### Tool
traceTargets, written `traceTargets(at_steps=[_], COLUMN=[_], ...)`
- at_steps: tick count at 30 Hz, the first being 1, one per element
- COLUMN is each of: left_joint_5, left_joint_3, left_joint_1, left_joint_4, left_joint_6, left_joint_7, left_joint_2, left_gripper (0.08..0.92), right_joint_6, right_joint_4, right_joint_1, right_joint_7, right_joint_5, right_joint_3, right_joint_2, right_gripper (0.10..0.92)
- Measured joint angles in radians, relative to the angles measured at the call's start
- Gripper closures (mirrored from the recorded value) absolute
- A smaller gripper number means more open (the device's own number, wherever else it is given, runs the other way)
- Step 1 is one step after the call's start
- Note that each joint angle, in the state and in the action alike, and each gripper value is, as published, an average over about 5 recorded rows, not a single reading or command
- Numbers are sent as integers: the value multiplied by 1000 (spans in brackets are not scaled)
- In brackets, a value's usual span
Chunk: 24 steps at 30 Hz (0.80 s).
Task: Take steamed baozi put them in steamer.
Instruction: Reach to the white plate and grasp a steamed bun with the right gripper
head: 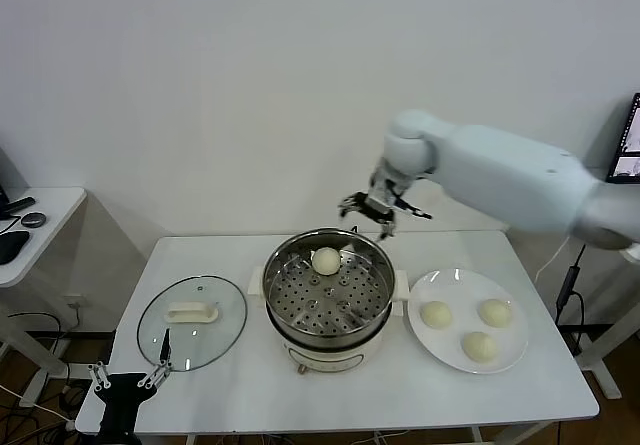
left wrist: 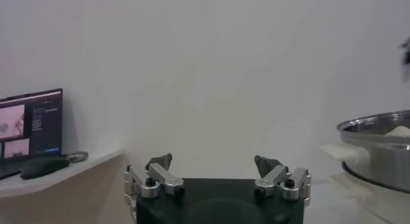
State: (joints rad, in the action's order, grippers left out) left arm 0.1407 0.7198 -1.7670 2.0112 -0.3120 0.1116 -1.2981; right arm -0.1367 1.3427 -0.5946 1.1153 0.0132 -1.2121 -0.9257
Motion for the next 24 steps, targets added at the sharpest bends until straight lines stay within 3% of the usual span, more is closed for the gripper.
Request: traceTargets(at_steps=[5,10,24], left_joint_5=[-12,-30,-85], left_joint_3=[-6,-8,6], left_joint_1=[11,22,23], left_joint_4=[-10,-20,-39], left_joint_6=[-8,-12,-21], left_joint_7=[-3,-4,-6], left_joint_2=[3,2,-12], left_gripper=[177,177,177], right_joint_6=[230,360,404], right_joint_4=[98,138,52], right_joint_1=[34,147,486], right_joint_7=[3,6,21], right_joint_5=[-42,-39,72], right_joint_3=[12,81,305], right_joint_2=[169,284,317], right_gripper=[203,203,203])
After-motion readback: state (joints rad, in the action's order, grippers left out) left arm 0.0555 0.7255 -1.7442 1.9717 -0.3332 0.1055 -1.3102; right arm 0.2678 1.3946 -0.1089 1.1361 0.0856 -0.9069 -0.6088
